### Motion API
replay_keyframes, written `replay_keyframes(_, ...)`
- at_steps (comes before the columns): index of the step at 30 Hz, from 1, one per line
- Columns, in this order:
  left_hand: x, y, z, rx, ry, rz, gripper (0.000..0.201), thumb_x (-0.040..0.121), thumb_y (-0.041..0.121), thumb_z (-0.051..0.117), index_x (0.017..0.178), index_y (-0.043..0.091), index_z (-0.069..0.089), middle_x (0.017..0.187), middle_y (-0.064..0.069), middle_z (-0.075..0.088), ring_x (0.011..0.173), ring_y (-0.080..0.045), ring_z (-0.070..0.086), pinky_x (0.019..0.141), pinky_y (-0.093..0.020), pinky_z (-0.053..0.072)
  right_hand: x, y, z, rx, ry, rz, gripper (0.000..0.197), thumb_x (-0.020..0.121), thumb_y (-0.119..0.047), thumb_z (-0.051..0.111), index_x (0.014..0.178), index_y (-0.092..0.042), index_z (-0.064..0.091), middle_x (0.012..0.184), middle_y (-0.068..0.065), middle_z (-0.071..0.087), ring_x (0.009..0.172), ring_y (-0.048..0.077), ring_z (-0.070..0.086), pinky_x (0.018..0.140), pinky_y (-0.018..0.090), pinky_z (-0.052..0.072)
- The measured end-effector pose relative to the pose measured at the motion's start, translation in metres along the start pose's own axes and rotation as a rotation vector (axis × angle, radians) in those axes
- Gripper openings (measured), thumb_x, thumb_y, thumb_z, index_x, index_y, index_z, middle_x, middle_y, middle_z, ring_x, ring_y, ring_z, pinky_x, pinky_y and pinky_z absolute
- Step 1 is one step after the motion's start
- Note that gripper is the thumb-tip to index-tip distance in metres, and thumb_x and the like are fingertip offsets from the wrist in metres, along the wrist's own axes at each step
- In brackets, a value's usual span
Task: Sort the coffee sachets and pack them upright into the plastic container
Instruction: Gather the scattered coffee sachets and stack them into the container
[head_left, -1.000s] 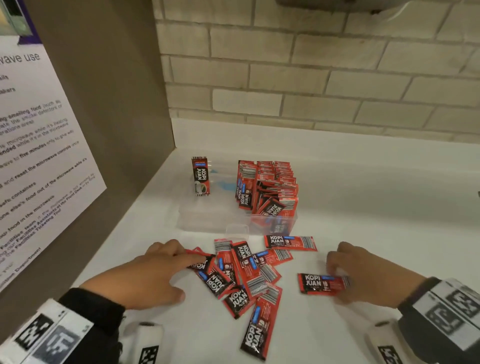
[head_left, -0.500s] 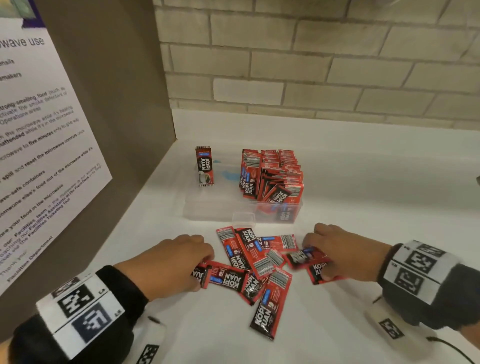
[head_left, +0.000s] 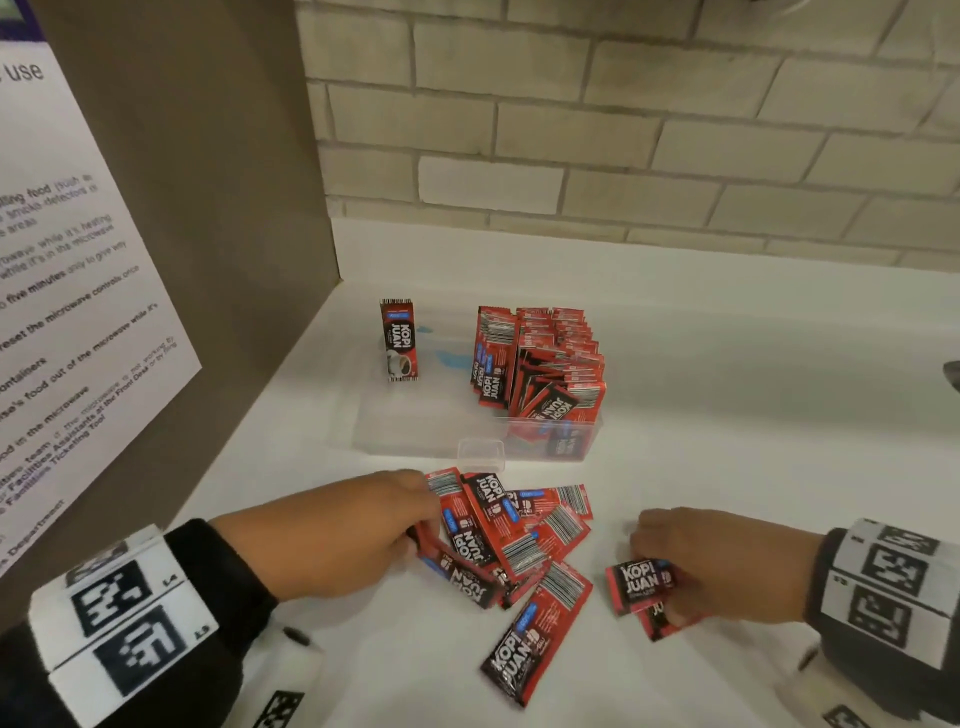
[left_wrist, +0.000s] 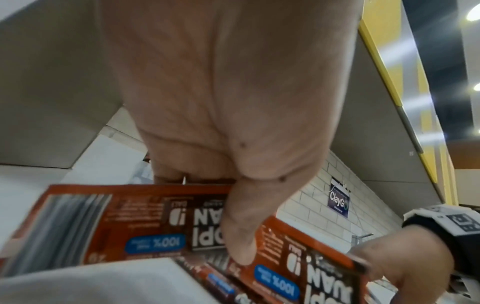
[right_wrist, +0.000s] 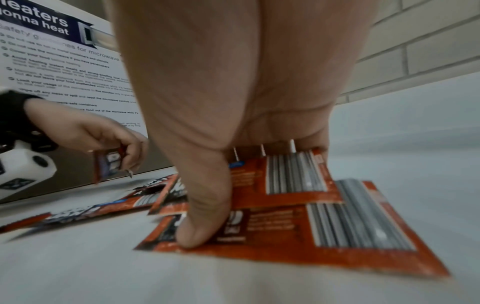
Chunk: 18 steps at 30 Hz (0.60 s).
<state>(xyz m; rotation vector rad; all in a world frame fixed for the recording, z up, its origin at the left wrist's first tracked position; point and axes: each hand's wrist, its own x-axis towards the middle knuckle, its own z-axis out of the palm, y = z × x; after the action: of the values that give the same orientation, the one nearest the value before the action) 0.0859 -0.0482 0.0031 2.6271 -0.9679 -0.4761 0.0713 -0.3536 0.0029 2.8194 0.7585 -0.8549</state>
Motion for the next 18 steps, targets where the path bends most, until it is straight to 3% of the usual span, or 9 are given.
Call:
replay_keyframes(3, 0.010, 0.006, -0.011, -0.054, -0.016, 0.037, 0.023, 0.092, 0.022, 0.055, 0.114, 0.031, 0.056, 0.101, 0.022, 0.049, 0.087, 0.011, 0.045, 0.075, -0.001, 0.031, -0.004, 0.001, 0.006, 0.056, 0.019, 0.015, 0.032, 0.089, -0.026, 0.054, 0.118, -0.023, 0.043, 0.104, -0.006, 0.049, 0.093, 0.014, 0.048, 0.080, 0.024, 0.036)
replay_keyframes(6, 0.016, 0.006, -0.019, -0.011, -0.038, 0.032, 0.009, 0.089, 0.030, 0.061, 0.094, 0.033, 0.054, 0.093, 0.019, 0.049, 0.086, 0.003, 0.047, 0.078, -0.013, 0.039, -0.011, 0.003, 0.003, 0.069, 0.111, -0.013, 0.023, 0.095, -0.026, 0.048, 0.117, -0.025, 0.040, 0.108, -0.008, 0.047, 0.099, 0.014, 0.049, 0.085, 0.024, 0.037)
replay_keyframes(8, 0.019, 0.006, -0.023, -0.015, -0.028, 0.011, 0.013, 0.085, 0.034, 0.066, 0.086, 0.029, 0.055, 0.089, 0.016, 0.051, 0.086, -0.003, 0.050, 0.078, -0.020, 0.042, -0.014, -0.002, -0.005, 0.173, 0.162, -0.084, 0.021, 0.094, -0.023, 0.050, 0.113, -0.025, 0.042, 0.105, -0.011, 0.042, 0.098, 0.012, 0.048, 0.088, 0.024, 0.038)
replay_keyframes(10, 0.020, 0.005, -0.025, -0.016, -0.019, 0.000, 0.017, 0.082, 0.034, 0.070, 0.084, 0.022, 0.058, 0.084, 0.014, 0.054, 0.080, -0.004, 0.052, 0.072, -0.021, 0.043, -0.011, -0.016, -0.012, 0.312, 0.156, -0.194, 0.032, 0.090, -0.016, 0.056, 0.120, -0.024, 0.046, 0.113, -0.011, 0.042, 0.106, 0.007, 0.046, 0.094, 0.022, 0.038)
replay_keyframes(12, 0.022, 0.005, -0.024, -0.048, -0.035, 0.010, 0.013, 0.082, 0.030, 0.071, 0.082, 0.025, 0.058, 0.078, 0.016, 0.057, 0.075, 0.000, 0.052, 0.066, -0.017, 0.040, -0.002, -0.035, -0.012, 0.302, 0.152, -0.269, 0.043, 0.088, -0.015, 0.059, 0.129, -0.020, 0.046, 0.128, -0.007, 0.041, 0.118, 0.009, 0.040, 0.102, 0.026, 0.035)
replay_keyframes(15, 0.030, 0.008, -0.021, -0.052, -0.112, 0.069, 0.023, 0.087, 0.023, 0.066, 0.106, 0.033, 0.059, 0.093, 0.023, 0.060, 0.086, 0.005, 0.054, 0.077, -0.016, 0.042, 0.016, -0.050, -0.008, 0.030, 0.241, -0.279, 0.050, 0.087, -0.023, 0.060, 0.133, -0.015, 0.041, 0.139, 0.001, 0.032, 0.127, 0.018, 0.029, 0.106, 0.036, 0.031)
replay_keyframes(18, 0.041, 0.006, -0.013, -0.040, -0.193, 0.130, 0.036, 0.092, 0.020, 0.059, 0.126, 0.028, 0.052, 0.118, 0.010, 0.058, 0.106, -0.006, 0.050, 0.092, -0.023, 0.041, 0.029, -0.046, -0.009, -0.145, 0.244, -0.221, 0.067, 0.084, -0.031, 0.064, 0.139, -0.017, 0.030, 0.150, 0.004, 0.017, 0.134, 0.021, 0.020, 0.107, 0.038, 0.029)
